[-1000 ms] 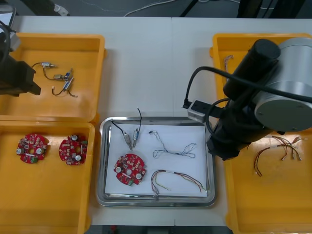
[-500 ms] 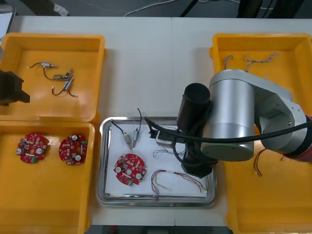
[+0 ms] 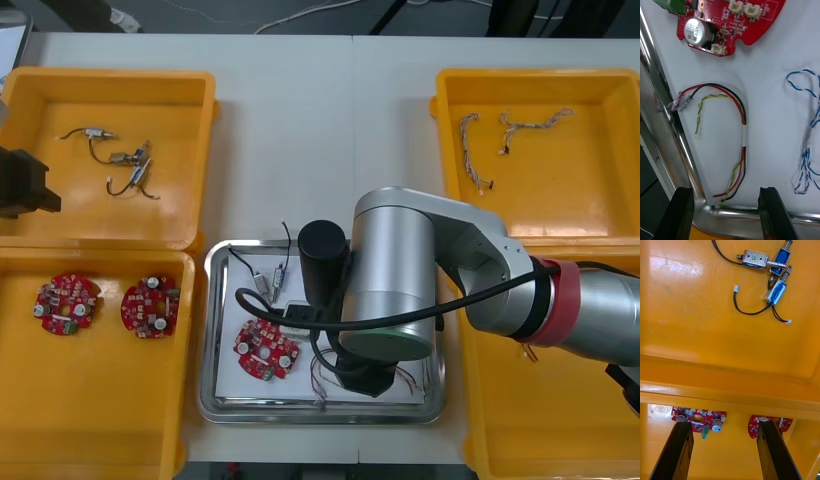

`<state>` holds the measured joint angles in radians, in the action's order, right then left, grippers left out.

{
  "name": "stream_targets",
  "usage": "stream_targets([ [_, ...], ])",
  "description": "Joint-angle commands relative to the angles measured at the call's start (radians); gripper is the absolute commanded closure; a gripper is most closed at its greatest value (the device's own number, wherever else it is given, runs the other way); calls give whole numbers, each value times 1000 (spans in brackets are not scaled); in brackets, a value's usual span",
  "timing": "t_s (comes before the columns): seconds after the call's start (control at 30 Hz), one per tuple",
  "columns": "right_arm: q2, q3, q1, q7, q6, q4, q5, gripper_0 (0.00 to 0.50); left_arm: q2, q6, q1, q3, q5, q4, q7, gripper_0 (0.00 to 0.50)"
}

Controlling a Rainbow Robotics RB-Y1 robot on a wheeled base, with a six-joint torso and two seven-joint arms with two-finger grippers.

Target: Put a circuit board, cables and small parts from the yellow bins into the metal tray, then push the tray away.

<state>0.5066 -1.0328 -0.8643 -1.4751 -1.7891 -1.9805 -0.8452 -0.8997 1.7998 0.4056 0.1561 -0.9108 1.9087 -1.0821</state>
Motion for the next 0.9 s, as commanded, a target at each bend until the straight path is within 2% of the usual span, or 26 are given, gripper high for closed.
stream_targets([
  [0.03,-51,-53,-36,12,13,-1,23,0,-45,-16,-25,30,12,29,-108,0],
  [0.33,-100,-144,-32,18,14,-1,90,0,-45,-14,-28,30,16,29,-111,0],
  [0.73,-155,-179,-18,30,16,28,100,0,-42,-13,-36,30,12,29,-111,0],
  [0.9,-184,-182,4,39,25,51,127,0,-42,-13,-36,30,12,29,-111,0],
])
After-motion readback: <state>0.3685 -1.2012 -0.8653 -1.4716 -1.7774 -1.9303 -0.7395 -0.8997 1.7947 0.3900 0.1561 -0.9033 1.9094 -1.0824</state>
